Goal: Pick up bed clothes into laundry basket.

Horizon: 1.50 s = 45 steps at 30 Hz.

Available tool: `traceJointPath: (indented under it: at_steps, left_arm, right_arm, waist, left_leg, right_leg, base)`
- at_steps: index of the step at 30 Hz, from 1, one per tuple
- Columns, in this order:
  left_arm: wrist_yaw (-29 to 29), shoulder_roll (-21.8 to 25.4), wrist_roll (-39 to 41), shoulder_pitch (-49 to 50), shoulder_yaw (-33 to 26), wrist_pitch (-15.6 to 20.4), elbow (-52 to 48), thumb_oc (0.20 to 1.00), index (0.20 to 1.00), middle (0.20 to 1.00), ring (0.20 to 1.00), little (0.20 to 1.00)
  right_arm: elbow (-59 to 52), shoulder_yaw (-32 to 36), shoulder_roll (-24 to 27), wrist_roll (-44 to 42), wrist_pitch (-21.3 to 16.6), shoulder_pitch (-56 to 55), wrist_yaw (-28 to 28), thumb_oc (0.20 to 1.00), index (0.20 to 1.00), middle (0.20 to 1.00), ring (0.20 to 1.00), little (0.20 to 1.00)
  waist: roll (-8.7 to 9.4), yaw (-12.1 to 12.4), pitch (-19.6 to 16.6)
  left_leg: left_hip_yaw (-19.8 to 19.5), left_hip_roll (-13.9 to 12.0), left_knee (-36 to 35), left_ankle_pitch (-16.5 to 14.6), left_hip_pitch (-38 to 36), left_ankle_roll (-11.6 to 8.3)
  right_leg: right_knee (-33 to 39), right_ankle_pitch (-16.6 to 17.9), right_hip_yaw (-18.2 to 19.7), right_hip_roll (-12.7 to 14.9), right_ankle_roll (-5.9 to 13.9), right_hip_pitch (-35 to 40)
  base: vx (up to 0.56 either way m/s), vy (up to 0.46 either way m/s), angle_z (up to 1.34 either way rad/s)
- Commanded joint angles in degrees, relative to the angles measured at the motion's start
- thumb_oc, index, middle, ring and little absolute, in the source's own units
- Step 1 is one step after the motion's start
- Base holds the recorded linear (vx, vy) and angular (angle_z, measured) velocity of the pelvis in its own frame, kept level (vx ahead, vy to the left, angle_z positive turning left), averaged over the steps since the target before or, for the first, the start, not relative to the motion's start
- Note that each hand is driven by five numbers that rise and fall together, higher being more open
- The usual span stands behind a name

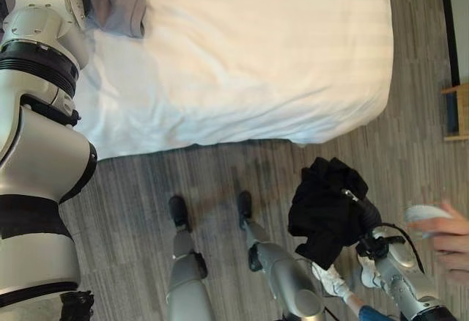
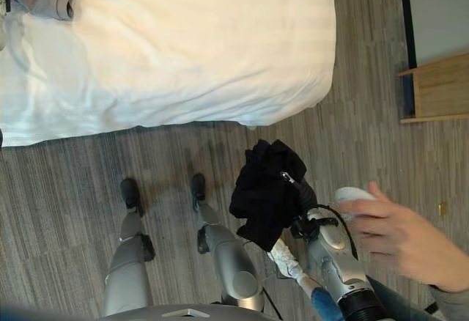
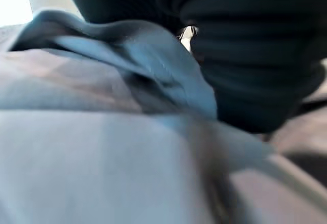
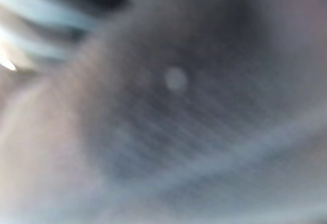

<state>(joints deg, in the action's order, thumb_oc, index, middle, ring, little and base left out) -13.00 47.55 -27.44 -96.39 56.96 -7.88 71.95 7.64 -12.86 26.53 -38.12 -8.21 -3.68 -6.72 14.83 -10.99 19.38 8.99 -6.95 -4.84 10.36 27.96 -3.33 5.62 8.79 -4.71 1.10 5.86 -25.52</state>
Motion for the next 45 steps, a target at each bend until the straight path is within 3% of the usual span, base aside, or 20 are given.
traceJointPath:
  at_steps: [1, 6, 9, 10, 11, 14, 15, 16, 17, 19, 23, 24, 26, 28, 30, 37, 44, 45]
  left_arm:
    - [-0.13, 1.43, 3.51, -1.01, -4.71, 1.81, 1.99, 0.200, 0.200, 0.200, 0.200, 0.200]
    - [-1.84, 0.74, 10.15, -0.06, -7.93, 4.55, -8.88, 0.200, 0.200, 0.200, 0.200, 0.200]
    - [-2.85, 0.48, 17.22, 6.09, -14.90, 6.12, -19.54, 0.200, 0.200, 0.200, 0.200, 0.200]
    - [-3.04, 2.54, 19.29, 13.08, -19.76, 7.68, -30.98, 0.200, 0.200, 0.200, 0.200, 0.200]
    - [-3.00, 2.66, 19.21, 13.45, -20.11, 7.53, -31.31, 0.200, 0.200, 0.200, 0.200, 0.200]
    - [1.52, 6.28, 37.39, 38.75, -36.96, 15.28, -52.10, 0.200, 0.200, 0.200, 0.200, 0.200]
    - [3.26, 2.25, 47.29, 54.83, -46.12, 18.31, -57.90, 0.200, 0.200, 0.200, 0.200, 0.200]
    - [3.30, 2.21, 47.23, 55.50, -46.71, 18.18, -58.29, 0.200, 0.200, 0.200, 0.200, 0.200]
    - [4.07, -2.64, 50.25, 69.40, -54.43, 19.18, -64.95, 0.200, 0.200, 0.200, 0.200, 0.200]
    - [4.89, -5.14, 51.18, 76.39, -58.16, 19.32, -68.51, 0.200, 0.200, 0.200, 0.200, 0.200]
    - [11.09, -17.57, 61.60, 100.67, -68.04, 19.56, -75.51, 0.200, 0.200, 0.200, 0.200, 0.200]
    - [11.08, -17.64, 61.58, 100.83, -68.14, 19.47, -75.67, 0.200, 0.200, 0.200, 0.200, 0.200]
    - [12.49, -23.36, 65.39, 108.42, -71.47, 19.02, -76.82, 0.200, 0.200, 0.200, 0.200, 0.200]
    - [12.47, -23.48, 65.38, 108.72, -71.57, 18.89, -77.10, 0.200, 0.200, 0.200, 0.200, 0.200]
    - [12.68, -26.87, 64.95, 112.11, -73.68, 19.05, -79.19, 0.200, 0.200, 0.200, 0.200, 0.200]
    - [12.18, -29.08, 61.77, 109.89, -70.18, 18.99, -81.71, 0.200, 0.200, 0.200, 0.200, 0.200]
    - [13.67, -30.70, 61.86, 109.93, -67.40, 18.44, -82.81, 0.200, 0.200, 0.200, 0.200, 0.200]
    - [7.00, -29.84, 52.34, 108.66, -68.37, 21.15, -69.58, 0.200, 0.200, 0.200, 0.200, 0.200]
  right_arm:
    - [-3.02, 3.26, 0.99, 0.40, -2.60, -0.54, -0.28, 0.200, 0.200, 0.200, 0.200, 0.200]
    - [-2.53, 4.43, 0.57, 1.01, -2.95, -0.91, 0.74, 0.200, 0.200, 0.200, 0.200, 0.200]
    - [-1.32, 5.93, -0.12, 2.47, -2.70, -1.04, 1.79, 0.200, 0.200, 0.200, 0.200, 0.200]
    - [-0.18, 7.68, -0.68, 3.41, -2.82, -0.93, 2.51, 0.200, 0.200, 0.200, 0.200, 0.200]
    - [-0.21, 7.64, -0.54, 3.41, -2.81, -0.96, 2.51, 0.200, 0.200, 0.200, 0.200, 0.200]
    - [-0.17, 13.14, -1.86, 5.07, -3.30, -1.50, 4.32, 0.200, 0.200, 0.200, 0.200, 0.200]
    - [-0.11, 15.42, -2.33, 6.14, -3.23, -1.63, 5.54, 0.200, 0.200, 0.200, 0.200, 0.200]
    - [-0.17, 15.22, -2.09, 6.14, -3.20, -1.67, 5.56, 0.200, 0.200, 0.200, 0.200, 0.200]
    - [-2.37, 18.62, -2.56, 7.60, -3.21, -2.73, 5.96, 0.200, 0.200, 0.200, 0.200, 0.200]
    - [-2.41, 19.44, -2.29, 8.77, -3.23, -2.80, 6.22, 0.200, 0.200, 0.200, 0.200, 0.200]
    - [-6.17, 23.98, -3.20, 9.73, -3.90, -2.77, 6.18, 0.200, 0.200, 0.200, 0.200, 0.200]
    - [-6.22, 23.92, -3.17, 9.74, -3.87, -2.80, 6.19, 0.200, 0.200, 0.200, 0.200, 0.200]
    - [-8.36, 24.63, -4.03, 10.91, -3.86, -2.15, 5.33, 0.200, 0.200, 0.200, 0.200, 0.200]
    - [-8.46, 24.53, -3.99, 10.93, -3.80, -2.27, 5.34, 0.200, 0.200, 0.200, 0.200, 0.200]
    - [-10.33, 24.31, -4.39, 10.96, -3.91, -0.68, 5.29, 0.200, 0.200, 0.200, 0.200, 0.200]
    - [-12.96, 22.05, -6.17, 10.41, -2.64, 0.51, 5.00, 0.200, 0.200, 0.200, 0.200, 0.200]
    - [-14.90, 19.98, -8.62, 8.82, -2.21, -0.48, 4.08, 0.200, 0.200, 0.200, 0.200, 0.200]
    - [-1.58, 19.31, -2.77, 11.69, -2.12, 2.30, 8.51, 0.200, 0.200, 0.200, 0.200, 0.200]
  waist:
    - [0.95, -1.06, 3.79]
    - [-1.09, -0.07, 3.18]
    - [-2.51, 1.23, 2.83]
    - [-3.75, 2.45, 2.56]
    - [-3.85, 2.32, 2.46]
    - [-6.63, 5.12, 2.01]
    - [-8.05, 6.44, 1.11]
    - [-8.18, 6.14, 0.89]
    - [-9.32, 7.63, -0.31]
    - [-9.93, 7.87, -1.21]
    - [-12.50, 10.65, -5.67]
    - [-12.53, 10.56, -5.75]
    - [-13.28, 12.62, -8.79]
    - [-13.31, 12.47, -8.76]
    - [-14.06, 14.92, -12.71]
    - [-14.01, 16.04, -16.97]
    - [-14.07, 16.01, -18.20]
    - [-11.99, 8.90, -11.99]
  left_leg:
    - [-3.09, -0.80, 0.82, -0.73, -1.21, -1.01]
    - [-3.53, -0.16, 0.62, -1.13, -3.23, -0.95]
    - [-3.75, 0.23, 0.48, -1.58, -5.16, -0.93]
    - [-3.93, 0.67, 0.40, -2.00, -6.74, -0.87]
    - [-3.93, 0.71, 0.28, -1.71, -6.64, -0.83]
    - [-4.34, 1.43, 0.06, -2.31, -9.68, -0.78]
    - [-4.06, 1.75, 0.00, -2.94, -12.21, -0.76]
    - [-4.07, 1.77, -0.14, -2.66, -12.07, -0.74]
    - [-4.00, 2.39, -0.16, -3.37, -14.52, -0.54]
    - [-4.12, 2.78, -0.16, -3.34, -15.22, -0.43]
    - [-5.19, 4.10, -0.16, -4.32, -20.16, 0.05]
    - [-5.21, 4.10, -0.16, -4.13, -20.01, 0.07]
    - [-6.10, 4.60, 0.18, -4.61, -22.46, 0.40]
    - [-6.15, 4.63, 0.18, -4.65, -22.62, 0.40]
    - [-7.45, 5.35, 1.19, -5.61, -25.34, 0.45]
    - [-9.04, 6.12, 1.45, -6.38, -28.17, 0.46]
    - [-9.26, 6.13, 1.44, -6.86, -29.74, 0.66]
    - [-1.81, 3.25, 5.23, -13.07, -33.46, 1.22]
  right_leg:
    - [-0.62, 0.61, -2.09, 3.88, 6.19, 4.45]
    - [-0.62, 0.12, -2.64, 4.28, 6.15, 6.38]
    - [-0.62, -0.39, -3.24, 4.74, 5.95, 8.18]
    - [-0.62, -0.87, -3.65, 5.08, 5.71, 9.87]
    - [-0.62, -0.72, -3.65, 5.12, 5.70, 9.73]
    - [-0.93, -1.69, -4.12, 5.82, 5.23, 12.48]
    - [-1.43, -2.66, -4.14, 6.12, 4.70, 14.42]
    - [-1.39, -2.49, -4.15, 6.13, 4.69, 14.25]
    - [-2.45, -3.85, -4.33, 6.65, 4.37, 16.53]
    - [-2.67, -4.09, -4.75, 6.85, 4.20, 17.45]
    - [-3.82, -6.40, -5.98, 7.64, 3.74, 23.05]
    - [-3.72, -6.19, -6.00, 7.63, 3.72, 22.97]
    - [-3.68, -6.97, -7.09, 8.16, 3.40, 26.13]
    - [-3.63, -7.01, -7.16, 8.18, 3.41, 26.35]
    - [-3.61, -8.69, -8.96, 8.74, 3.02, 30.51]
    - [-3.20, -10.15, -11.24, 9.07, 2.48, 34.88]
    - [-3.16, -10.77, -11.60, 8.88, 2.07, 36.58]
    - [-4.43, -7.35, -2.27, 6.23, 1.73, 29.38]
  base:
    - [0.00, 0.000, 0.00]
    - [0.01, -0.001, 0.02]
    - [0.02, 0.000, 0.02]
    - [0.03, 0.003, 0.04]
    - [0.03, 0.008, -0.06]
    - [0.06, 0.056, 0.09]
    - [0.05, 0.094, 0.08]
    - [0.11, 0.108, -0.06]
    - [0.05, 0.043, 0.02]
    - [0.04, 0.026, 0.01]
    - [0.08, -0.010, 0.09]
    - [0.07, -0.073, 0.20]
    - [0.06, -0.073, 0.31]
    - [0.04, -0.032, 0.24]
    - [0.08, -0.052, 0.26]
    - [0.02, -0.030, 0.23]
    - [-0.01, -0.028, 0.05]
    - [0.00, 0.000, 0.00]
